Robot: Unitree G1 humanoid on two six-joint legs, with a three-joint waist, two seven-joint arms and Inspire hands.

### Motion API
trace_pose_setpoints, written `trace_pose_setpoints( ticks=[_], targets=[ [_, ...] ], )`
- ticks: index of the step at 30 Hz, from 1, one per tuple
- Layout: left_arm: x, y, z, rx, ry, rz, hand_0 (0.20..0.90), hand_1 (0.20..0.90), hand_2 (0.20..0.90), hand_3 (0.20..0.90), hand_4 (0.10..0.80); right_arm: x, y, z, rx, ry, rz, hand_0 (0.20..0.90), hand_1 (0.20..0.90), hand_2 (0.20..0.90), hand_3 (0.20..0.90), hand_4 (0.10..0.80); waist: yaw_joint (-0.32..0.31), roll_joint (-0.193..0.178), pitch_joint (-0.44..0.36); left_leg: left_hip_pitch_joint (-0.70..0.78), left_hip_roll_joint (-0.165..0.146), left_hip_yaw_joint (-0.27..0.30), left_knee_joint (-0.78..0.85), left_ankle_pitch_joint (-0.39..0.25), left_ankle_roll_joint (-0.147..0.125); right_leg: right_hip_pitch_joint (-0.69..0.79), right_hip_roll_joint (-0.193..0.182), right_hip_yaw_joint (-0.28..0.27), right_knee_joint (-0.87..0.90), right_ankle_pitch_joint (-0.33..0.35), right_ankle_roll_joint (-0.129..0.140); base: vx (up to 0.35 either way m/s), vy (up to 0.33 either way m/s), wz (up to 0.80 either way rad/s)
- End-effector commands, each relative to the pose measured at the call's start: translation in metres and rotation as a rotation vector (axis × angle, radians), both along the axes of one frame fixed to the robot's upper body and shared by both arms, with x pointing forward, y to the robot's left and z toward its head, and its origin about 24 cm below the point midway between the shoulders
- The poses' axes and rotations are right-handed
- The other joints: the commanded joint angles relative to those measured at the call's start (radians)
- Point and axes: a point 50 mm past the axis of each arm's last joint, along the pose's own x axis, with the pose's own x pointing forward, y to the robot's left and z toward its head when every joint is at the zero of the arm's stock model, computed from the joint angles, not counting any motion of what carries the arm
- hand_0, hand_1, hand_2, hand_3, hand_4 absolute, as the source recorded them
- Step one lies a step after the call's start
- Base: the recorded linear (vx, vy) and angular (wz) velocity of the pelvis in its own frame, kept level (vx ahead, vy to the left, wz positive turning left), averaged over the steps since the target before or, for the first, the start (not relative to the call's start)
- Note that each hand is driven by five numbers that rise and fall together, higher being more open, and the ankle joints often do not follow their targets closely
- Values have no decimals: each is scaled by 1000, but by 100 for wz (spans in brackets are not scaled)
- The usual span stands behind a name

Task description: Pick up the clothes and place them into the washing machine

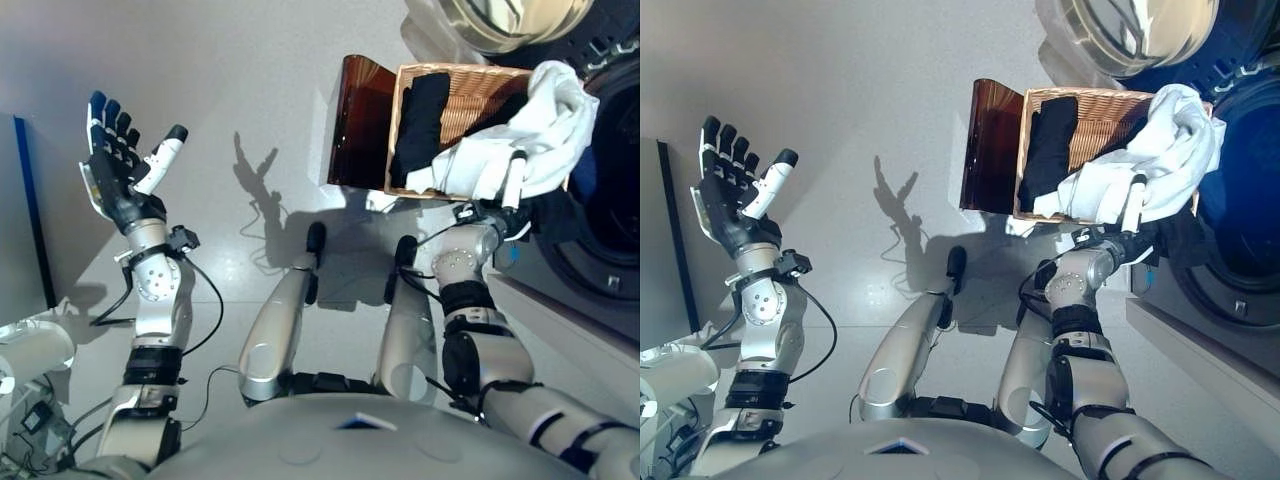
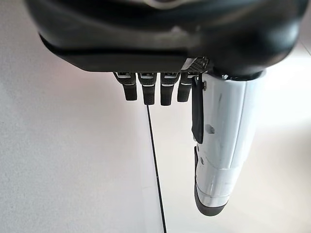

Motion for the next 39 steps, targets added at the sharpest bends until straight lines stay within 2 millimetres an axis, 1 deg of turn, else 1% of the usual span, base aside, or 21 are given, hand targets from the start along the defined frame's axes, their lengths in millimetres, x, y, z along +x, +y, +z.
trace_pose_setpoints(
  ticks=[1, 4, 6, 11, 12, 13, 14, 17, 18, 19, 22, 26, 27, 28, 29, 30, 31, 32, 33, 36, 39],
  targets=[
    [-5, 13, 40, 35, -234, 61, 900, 900, 900, 900, 800, 0, -25, 50, -58, -302, -165, 200, 200, 200, 200, 300, 10, 28, -35, -31, -40, -9, 34, -76, -29, 16, 20, -13, -56, 4, -37, 0, 0, 0],
    [-5, 11, 40, 33, -239, 52, 900, 900, 900, 900, 800, 0, -29, 54, -42, -325, -193, 200, 200, 200, 200, 300, 10, 36, -39, -33, -41, -7, 33, -78, -28, 12, 21, -9, -61, 5, -36, 0, 0, 0],
    [-6, 11, 40, 36, -240, 41, 900, 900, 900, 900, 800, -2, -37, 58, -27, -354, -242, 200, 200, 200, 200, 300, 9, 43, -45, -32, -39, -3, 30, -79, -27, 11, 22, -2, -63, 4, -36, 6, 3, -2],
    [-7, 11, 42, 46, -252, 35, 900, 900, 900, 900, 800, -8, -59, 80, -46, -422, -360, 200, 200, 200, 200, 300, 7, 59, -60, -28, -39, 2, 19, -78, -26, 9, 22, 11, -68, 3, -33, 9, 17, -4],
    [-7, 11, 43, 45, -253, 34, 900, 900, 900, 900, 800, -8, -60, 81, -47, -423, -361, 200, 200, 200, 200, 300, 8, 60, -59, -31, -39, 2, 17, -69, -26, 7, 23, 11, -71, 13, -33, 22, 8, -12],
    [-7, 10, 43, 56, -251, 23, 900, 900, 900, 900, 800, -13, -71, 90, -59, -433, -425, 200, 200, 200, 200, 300, 8, 65, -68, -25, -39, 3, 13, -78, -26, 12, 22, 16, -73, 2, -33, 0, 1, -14],
    [-7, 9, 43, 58, -251, 15, 900, 900, 900, 900, 800, -14, -75, 95, -70, -434, -447, 200, 200, 200, 200, 300, 9, 69, -70, -26, -38, 4, 9, -69, -26, 9, 23, 17, -77, 11, -33, 63, 0, -11],
    [-8, 11, 42, 81, -243, 5, 900, 900, 900, 900, 800, -22, -95, 111, -125, -420, -512, 200, 200, 200, 200, 300, 8, 74, -83, -19, -36, 7, 6, -78, -27, 14, 24, 22, -79, -1, -32, 15, -1, -5],
    [-8, 10, 42, 79, -245, 3, 900, 900, 900, 900, 800, -22, -96, 112, -126, -419, -514, 200, 200, 200, 200, 300, 9, 76, -82, -23, -36, 8, 4, -69, -27, 11, 24, 23, -81, 8, -32, 35, -11, -6],
    [-10, 13, 42, 93, -241, 3, 900, 900, 900, 900, 800, -28, -110, 129, -168, -433, -565, 200, 200, 200, 200, 300, 8, 80, -91, -18, -37, 9, 1, -78, -27, 10, 26, 28, -82, -1, -32, -9, -4, -9],
    [-12, 14, 41, 105, -234, -5, 900, 900, 900, 900, 800, -34, -124, 153, -219, -461, -612, 200, 200, 200, 200, 300, 14, 88, -105, -13, -32, 13, -12, -75, -30, 10, 29, 34, -87, -4, -31, 28, -12, -13],
    [-14, 16, 40, 115, -225, -14, 900, 900, 900, 900, 800, -45, -140, 180, -294, -471, -670, 200, 200, 200, 200, 300, 14, 97, -119, -6, -26, 15, -25, -71, -35, 9, 35, 41, -89, -10, -33, 31, -20, -9],
    [-15, 17, 39, 114, -222, -12, 900, 900, 900, 900, 800, -47, -141, 185, -310, -473, -683, 200, 200, 200, 200, 300, 15, 101, -118, -8, -24, 16, -30, -59, -36, 5, 36, 42, -93, 1, -33, -17, -12, -4],
    [-15, 16, 39, 113, -222, -12, 900, 900, 900, 900, 800, -47, -141, 186, -312, -471, -685, 200, 200, 200, 200, 300, 15, 102, -119, -8, -24, 16, -32, -58, -36, 4, 37, 42, -94, 3, -33, 20, -21, -4],
    [-17, 21, 39, 129, -220, 1, 900, 900, 900, 900, 800, -58, -151, 209, -391, -484, -725, 200, 200, 200, 200, 300, 13, 106, -122, 1, -22, 15, -39, -66, -41, 5, 37, 45, -90, -11, -34, 52, -28, -3],
    [-19, 22, 40, 140, -221, 7, 900, 900, 900, 900, 800, -65, -155, 223, -429, -497, -757, 200, 200, 200, 200, 300, 13, 108, -123, 3, -21, 15, -44, -63, -43, 4, 38, 46, -89, -12, -35, 0, 0, 0],
    [-19, 22, 40, 137, -222, 6, 900, 900, 900, 900, 800, -65, -155, 225, -431, -496, -760, 200, 200, 200, 200, 300, 14, 110, -121, 0, -21, 16, -45, -54, -43, 0, 39, 46, -91, -3, -35, 0, 0, 0],
    [-21, 25, 40, 152, -212, 9, 900, 900, 900, 900, 800, -76, -164, 246, -481, -503, -808, 200, 200, 200, 200, 300, 14, 112, -126, 6, -20, 14, -51, -58, -47, 1, 38, 46, -87, -15, -36, 14, -37, -2],
    [-22, 27, 39, 159, -206, 13, 900, 900, 900, 900, 800, -81, -168, 259, -516, -513, -826, 200, 200, 200, 200, 300, 16, 114, -130, 8, -19, 13, -56, -56, -50, 1, 39, 46, -87, -17, -37, 47, -49, 1],
    [-23, 29, 38, 163, -198, 18, 900, 900, 900, 900, 800, -92, -174, 283, -599, -491, -857, 200, 200, 200, 200, 300, 14, 119, -133, 13, -17, 15, -65, -52, -58, -2, 41, 46, -80, -20, -40, 11, -22, 3],
    [-23, 27, 37, 161, -194, 14, 900, 900, 900, 900, 800, -91, -178, 284, -611, -452, -859, 200, 200, 200, 200, 300, 14, 123, -130, 10, -14, 19, -71, -38, -59, -9, 47, 49, -85, -4, -39, -13, -23, -6]
  ],
)
